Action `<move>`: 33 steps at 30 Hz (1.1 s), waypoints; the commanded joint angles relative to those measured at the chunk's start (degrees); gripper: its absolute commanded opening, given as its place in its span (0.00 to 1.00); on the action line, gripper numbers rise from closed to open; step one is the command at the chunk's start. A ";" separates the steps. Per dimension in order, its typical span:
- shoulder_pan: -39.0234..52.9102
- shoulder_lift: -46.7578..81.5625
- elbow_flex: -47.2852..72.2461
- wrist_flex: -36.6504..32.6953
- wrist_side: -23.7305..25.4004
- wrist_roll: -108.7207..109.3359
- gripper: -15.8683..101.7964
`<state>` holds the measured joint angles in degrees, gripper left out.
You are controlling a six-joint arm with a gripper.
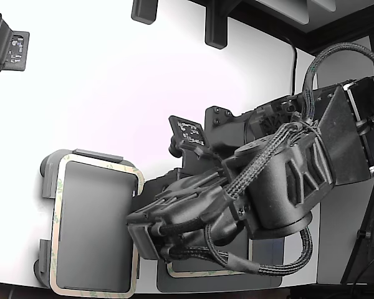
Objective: Grab top frame and put it into gray box.
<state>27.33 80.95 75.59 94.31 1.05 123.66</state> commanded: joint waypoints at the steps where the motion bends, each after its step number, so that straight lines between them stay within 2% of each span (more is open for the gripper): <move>1: -1.05 1.14 -1.67 0.53 -0.09 0.44 0.03; 33: -2.02 -0.88 -0.79 0.53 -0.18 -3.34 0.03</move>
<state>26.19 78.93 75.85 94.31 0.97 120.41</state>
